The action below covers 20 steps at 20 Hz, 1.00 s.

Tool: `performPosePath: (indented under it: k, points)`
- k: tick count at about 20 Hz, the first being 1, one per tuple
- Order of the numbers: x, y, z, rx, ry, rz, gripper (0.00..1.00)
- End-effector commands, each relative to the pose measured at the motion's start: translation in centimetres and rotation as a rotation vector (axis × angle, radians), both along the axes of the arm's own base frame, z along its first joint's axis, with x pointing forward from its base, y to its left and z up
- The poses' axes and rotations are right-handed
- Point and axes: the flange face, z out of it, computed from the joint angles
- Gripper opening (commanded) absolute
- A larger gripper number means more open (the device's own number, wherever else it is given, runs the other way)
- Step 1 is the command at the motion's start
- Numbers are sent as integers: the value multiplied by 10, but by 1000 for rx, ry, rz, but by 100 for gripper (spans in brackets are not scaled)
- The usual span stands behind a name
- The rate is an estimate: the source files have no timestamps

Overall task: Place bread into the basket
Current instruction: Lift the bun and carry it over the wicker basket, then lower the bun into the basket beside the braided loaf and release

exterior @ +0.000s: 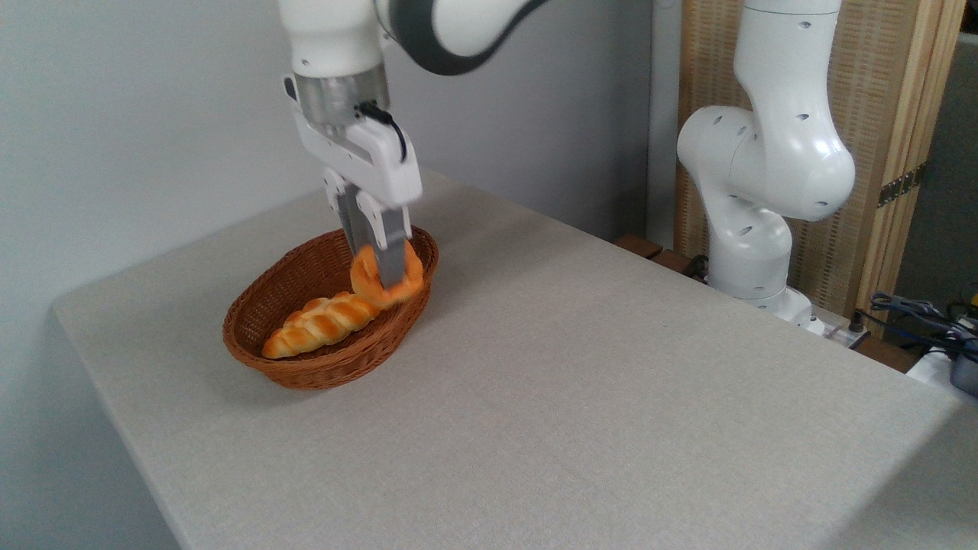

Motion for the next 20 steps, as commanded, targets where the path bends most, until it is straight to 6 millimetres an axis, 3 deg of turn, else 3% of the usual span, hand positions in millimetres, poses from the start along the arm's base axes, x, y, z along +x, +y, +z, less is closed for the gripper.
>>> performPosePath:
  k: [1, 4, 5, 6, 9, 20]
  points:
    - [-17, -82, -13, -56, -9, 97, 57]
    - [-29, -121, -24, -81, -16, 120, 59]
    - [-30, -128, -31, -86, -12, 124, 74]
    - [-32, -136, -42, -82, 6, 113, 100]
    - [-36, -144, -50, -77, 20, 99, 100]
    - [-35, -142, -49, -69, 13, 88, 100]
